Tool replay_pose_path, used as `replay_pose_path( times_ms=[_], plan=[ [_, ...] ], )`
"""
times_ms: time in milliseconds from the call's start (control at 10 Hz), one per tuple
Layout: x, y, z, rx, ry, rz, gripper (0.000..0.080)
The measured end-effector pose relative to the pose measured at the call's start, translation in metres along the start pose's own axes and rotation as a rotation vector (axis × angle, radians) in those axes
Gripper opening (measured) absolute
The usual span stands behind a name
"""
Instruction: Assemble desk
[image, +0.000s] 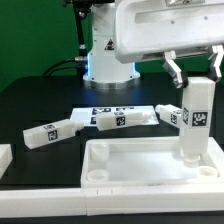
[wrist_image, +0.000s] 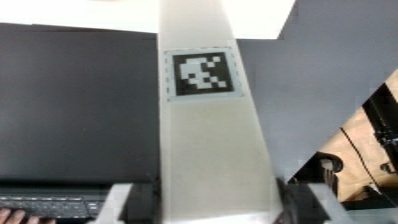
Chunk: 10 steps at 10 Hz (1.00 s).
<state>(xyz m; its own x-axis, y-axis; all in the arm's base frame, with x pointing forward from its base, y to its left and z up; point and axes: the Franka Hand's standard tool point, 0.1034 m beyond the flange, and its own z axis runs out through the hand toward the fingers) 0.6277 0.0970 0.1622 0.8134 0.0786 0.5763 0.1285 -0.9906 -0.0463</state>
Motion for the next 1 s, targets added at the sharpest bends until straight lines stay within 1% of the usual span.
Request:
replay_pose_path(
  times_ms=[100,200,400,600,800,1000],
  plan=[
    [-0.002,-0.009,0.000,0.010,-0.003,0.001,0.0285],
    [-0.001,-0.016,0.000,0.016,-0.001,-0.002,0.0285],
    [0.000,-0.017,0.001,0.017,0.000,-0.003,0.0285],
    [-0.005,-0.015,0.006,0.016,-0.009,0.000,0.0285],
    [-0.011,-0.018,0.011,0.018,-0.021,-0.002,0.0285],
    [-0.011,-0.017,0.011,0.018,-0.019,-0.002,0.0285]
  ],
)
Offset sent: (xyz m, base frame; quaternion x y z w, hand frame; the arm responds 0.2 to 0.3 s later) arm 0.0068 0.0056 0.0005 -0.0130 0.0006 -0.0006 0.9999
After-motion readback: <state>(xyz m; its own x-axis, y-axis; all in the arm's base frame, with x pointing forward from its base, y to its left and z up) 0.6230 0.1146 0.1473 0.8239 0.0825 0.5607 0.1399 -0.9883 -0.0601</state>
